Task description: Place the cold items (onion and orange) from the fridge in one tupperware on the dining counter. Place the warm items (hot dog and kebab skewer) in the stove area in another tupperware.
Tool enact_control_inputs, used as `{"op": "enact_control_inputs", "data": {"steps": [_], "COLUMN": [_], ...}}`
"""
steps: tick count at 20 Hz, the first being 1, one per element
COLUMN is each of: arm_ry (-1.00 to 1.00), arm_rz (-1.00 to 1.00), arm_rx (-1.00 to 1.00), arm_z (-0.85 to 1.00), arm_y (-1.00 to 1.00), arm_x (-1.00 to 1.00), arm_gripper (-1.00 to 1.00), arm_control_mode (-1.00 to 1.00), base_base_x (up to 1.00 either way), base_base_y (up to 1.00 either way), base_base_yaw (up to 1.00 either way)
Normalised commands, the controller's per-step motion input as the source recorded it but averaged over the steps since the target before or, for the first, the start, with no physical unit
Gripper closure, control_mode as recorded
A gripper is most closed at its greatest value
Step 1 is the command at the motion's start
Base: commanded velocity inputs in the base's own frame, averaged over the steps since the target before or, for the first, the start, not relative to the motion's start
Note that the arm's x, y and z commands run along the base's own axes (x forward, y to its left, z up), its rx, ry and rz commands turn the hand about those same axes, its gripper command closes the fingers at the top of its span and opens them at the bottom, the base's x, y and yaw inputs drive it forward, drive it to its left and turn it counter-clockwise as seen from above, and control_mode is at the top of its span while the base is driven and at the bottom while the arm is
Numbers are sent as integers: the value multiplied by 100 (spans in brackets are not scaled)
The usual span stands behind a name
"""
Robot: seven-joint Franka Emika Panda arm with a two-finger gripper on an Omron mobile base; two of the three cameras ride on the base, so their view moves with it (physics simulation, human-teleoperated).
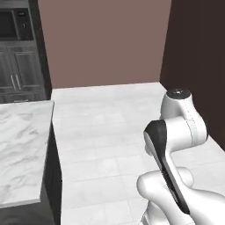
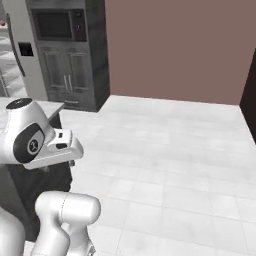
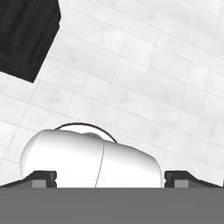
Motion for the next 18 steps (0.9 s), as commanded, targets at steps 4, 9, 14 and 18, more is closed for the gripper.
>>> {"op": "enact_control_inputs", "data": {"steps": [4, 9, 14, 18], "arm_ry": [0, 0, 0, 0], "arm_rz": [0, 0, 0, 0], "arm_rx": [0, 0, 0, 0], "arm_z": [0, 0, 0, 0], "arm_y": [0, 0, 0, 0], "arm_x": [0, 0, 0, 0], "arm_gripper": [-100, -100, -100, -100], "arm_control_mode": [100, 100, 100, 100], "base_base_x": [100, 100, 100, 97], "base_base_y": [-68, -48, -38, -64], "base_base_yaw": [40, 49, 52, 45]}}
